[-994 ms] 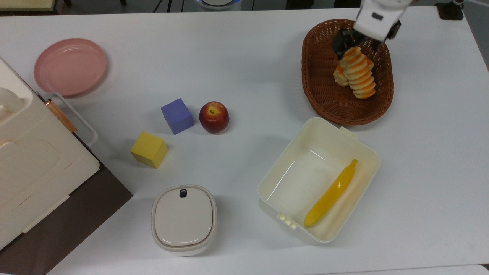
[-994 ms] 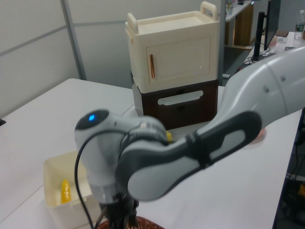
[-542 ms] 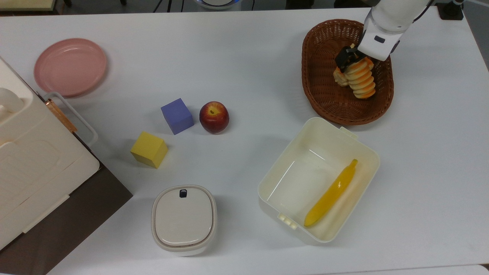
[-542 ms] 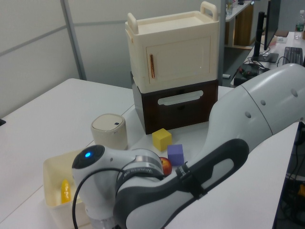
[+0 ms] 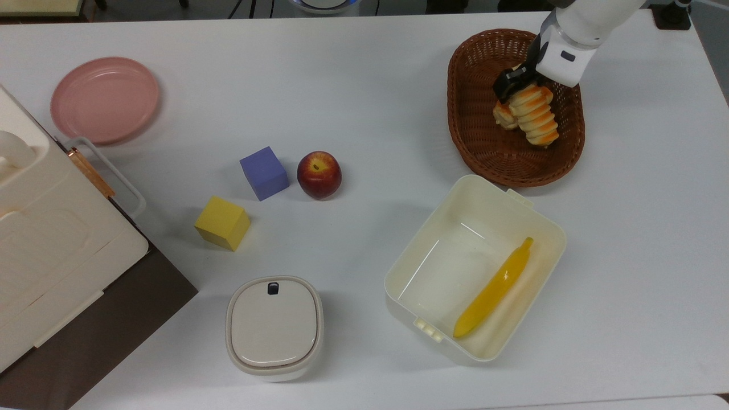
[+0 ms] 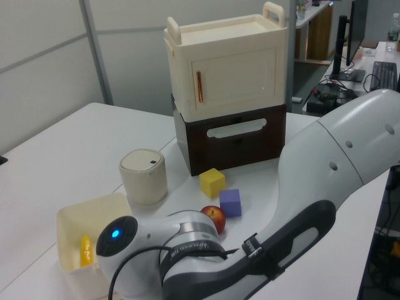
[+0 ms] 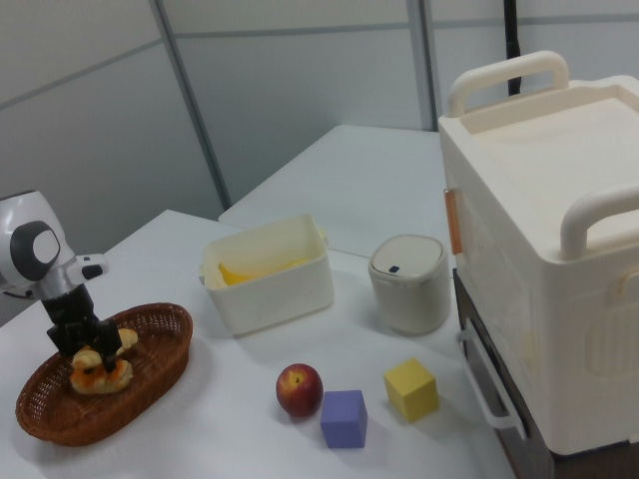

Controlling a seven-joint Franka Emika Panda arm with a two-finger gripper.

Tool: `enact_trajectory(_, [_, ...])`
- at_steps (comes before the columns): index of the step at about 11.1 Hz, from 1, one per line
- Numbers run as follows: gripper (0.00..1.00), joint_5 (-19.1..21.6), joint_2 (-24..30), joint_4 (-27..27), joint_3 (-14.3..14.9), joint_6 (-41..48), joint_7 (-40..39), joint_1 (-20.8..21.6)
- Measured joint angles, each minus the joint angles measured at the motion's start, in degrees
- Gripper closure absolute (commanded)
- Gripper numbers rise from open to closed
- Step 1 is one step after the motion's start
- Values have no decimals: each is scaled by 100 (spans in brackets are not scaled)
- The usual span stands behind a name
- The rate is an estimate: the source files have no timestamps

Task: Put the bread on the table
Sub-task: 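Close the gripper on the spiral bread roll, then lift the bread roll out of the basket and carry it past the apple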

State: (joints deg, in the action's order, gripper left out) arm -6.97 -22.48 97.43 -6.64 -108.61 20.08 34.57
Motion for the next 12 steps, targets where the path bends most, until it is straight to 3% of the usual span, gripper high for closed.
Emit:
enact_trajectory(6, [47, -10, 510, -503, 56, 735, -7, -388])
enact_trajectory(8, [47, -26, 680, -504, 77, 931, -239, -831])
enact_trajectory(11, [46, -43, 868, -506, 147, 1204, -1308, -1848])
enact_trajectory(12, [13, -50, 900, -506, 157, 1274, -1742, -2230])
